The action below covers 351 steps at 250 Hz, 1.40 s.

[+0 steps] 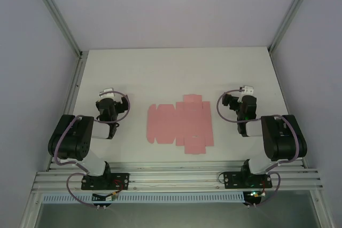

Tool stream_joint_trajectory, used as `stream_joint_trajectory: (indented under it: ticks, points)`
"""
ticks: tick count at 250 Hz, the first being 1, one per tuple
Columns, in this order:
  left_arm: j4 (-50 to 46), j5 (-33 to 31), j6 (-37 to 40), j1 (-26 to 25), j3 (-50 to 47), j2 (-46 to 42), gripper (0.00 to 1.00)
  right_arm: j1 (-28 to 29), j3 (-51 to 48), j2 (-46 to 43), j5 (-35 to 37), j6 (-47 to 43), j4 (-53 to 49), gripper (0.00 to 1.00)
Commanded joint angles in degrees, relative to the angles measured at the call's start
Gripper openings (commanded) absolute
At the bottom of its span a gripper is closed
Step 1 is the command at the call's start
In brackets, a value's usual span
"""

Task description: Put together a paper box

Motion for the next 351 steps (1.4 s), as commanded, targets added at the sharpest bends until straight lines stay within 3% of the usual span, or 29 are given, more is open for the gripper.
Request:
stream_joint_trajectory:
  ticks: [1, 53, 78, 97, 126, 166, 186, 220, 249, 270, 317, 351]
  points:
    - [1.21, 0.76, 0.27, 0.47, 0.48, 0.08, 1.00, -0.25, 0.76, 0.14, -0.51, 0.63, 2.48, 1.00]
    - [0.95, 0.87, 0.31, 0.47, 0.73, 0.16, 1.00, -0.25, 0.93, 0.05, -0.68, 0.81, 1.98, 1.00]
    - [-1.43, 6.06, 2.11, 0.55, 2.05, 0.25, 1.00, -0.29, 0.83, 0.03, -0.68, 0.86, 2.09, 1.00]
    - [-1.36, 6.29, 2.07, 0.65, 1.97, 0.17, 1.00, -0.29, 0.77, -0.09, -1.21, 0.52, 2.39, 1.00]
    - [-1.29, 6.25, 2.09, 0.65, 2.13, -0.04, 1.00, -0.23, 3.50, -3.08, -3.39, -0.76, -5.04, 1.00]
    - [-17.70, 5.89, 1.94, 0.65, 7.21, -8.69, 1.00, 1.20, 13.41, -10.04, -0.91, 1.56, -30.55, 1.00]
    - [-29.15, 6.18, -2.94, 0.65, 10.82, -14.41, 1.00, 2.27, 19.61, -10.61, -0.62, 6.93, -43.88, 1.00]
    - [-48.32, 16.85, -13.18, 0.48, 17.83, -19.81, 1.00, 8.93, 27.32, -8.97, -3.62, 12.20, -60.04, 1.00]
    - [-58.29, 23.68, -19.60, -0.34, 21.38, -19.44, 1.00, 16.05, 33.47, -5.35, -3.15, 16.58, -71.31, 0.98]
    - [-62.85, 27.39, -20.22, -1.72, 22.26, -18.68, 1.00, 19.88, 36.12, -2.29, -4.90, 18.88, -75.37, 0.93]
    - [-68.24, 27.63, -22.43, -5.26, 21.78, -16.72, 1.00, 23.76, 37.04, 5.66, -12.81, 22.48, -76.67, 0.79]
    - [-65.72, 34.76, -24.38, -7.03, 19.85, -14.30, 1.00, 23.81, 35.98, 9.20, -9.49, 23.86, -76.17, 0.71]
